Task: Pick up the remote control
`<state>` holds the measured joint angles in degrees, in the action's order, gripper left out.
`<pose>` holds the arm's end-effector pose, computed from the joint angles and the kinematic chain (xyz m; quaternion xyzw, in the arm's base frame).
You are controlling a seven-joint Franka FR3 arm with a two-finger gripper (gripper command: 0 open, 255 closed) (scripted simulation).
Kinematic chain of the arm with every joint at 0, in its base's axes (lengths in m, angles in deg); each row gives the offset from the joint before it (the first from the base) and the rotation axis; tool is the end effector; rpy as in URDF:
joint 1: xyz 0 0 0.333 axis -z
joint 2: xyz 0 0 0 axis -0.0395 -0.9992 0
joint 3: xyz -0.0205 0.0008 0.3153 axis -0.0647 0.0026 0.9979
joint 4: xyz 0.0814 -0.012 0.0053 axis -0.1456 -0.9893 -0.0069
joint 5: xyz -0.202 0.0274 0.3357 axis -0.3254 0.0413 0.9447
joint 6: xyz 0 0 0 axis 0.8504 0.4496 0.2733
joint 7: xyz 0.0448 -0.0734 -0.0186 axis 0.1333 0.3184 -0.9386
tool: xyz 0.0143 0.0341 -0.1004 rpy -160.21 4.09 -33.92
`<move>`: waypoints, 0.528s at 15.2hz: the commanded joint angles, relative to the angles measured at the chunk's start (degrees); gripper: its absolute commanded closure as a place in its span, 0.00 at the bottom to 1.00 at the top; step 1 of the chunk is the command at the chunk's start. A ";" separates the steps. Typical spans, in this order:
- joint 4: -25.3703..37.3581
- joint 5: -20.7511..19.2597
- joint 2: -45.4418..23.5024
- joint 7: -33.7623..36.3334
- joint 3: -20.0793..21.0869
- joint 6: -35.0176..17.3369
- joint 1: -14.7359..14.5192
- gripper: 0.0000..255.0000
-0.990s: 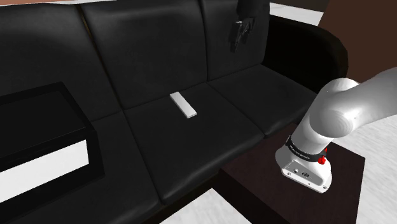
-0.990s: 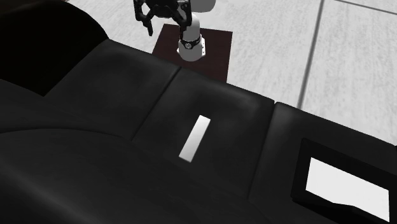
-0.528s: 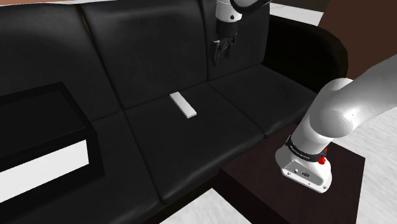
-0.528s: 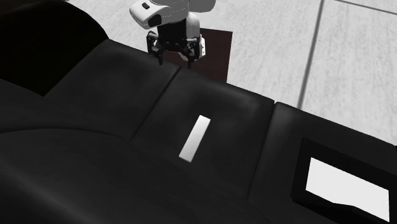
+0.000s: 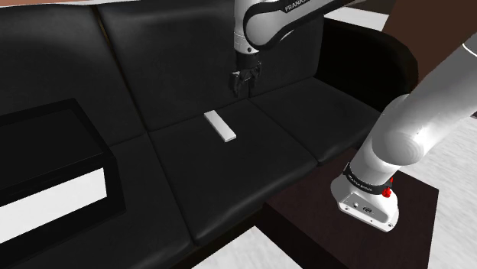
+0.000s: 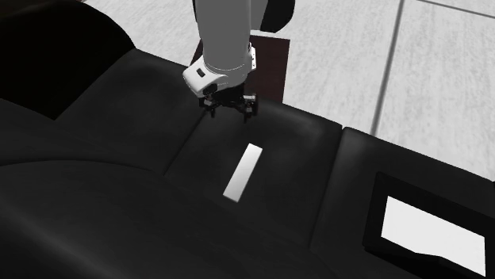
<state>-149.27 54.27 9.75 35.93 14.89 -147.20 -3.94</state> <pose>0.4659 0.0869 0.4335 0.9993 0.0049 0.0314 0.0195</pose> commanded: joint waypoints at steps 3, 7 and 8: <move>3.01 -1.24 -8.54 3.85 1.31 -4.85 -0.06 0.00; 7.39 -3.15 -17.46 7.74 1.98 -8.61 -0.46 0.00; 8.67 -3.67 -19.72 8.69 2.02 -9.38 -0.65 0.00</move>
<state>-141.85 51.19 -7.46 43.39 16.74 -155.55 -4.37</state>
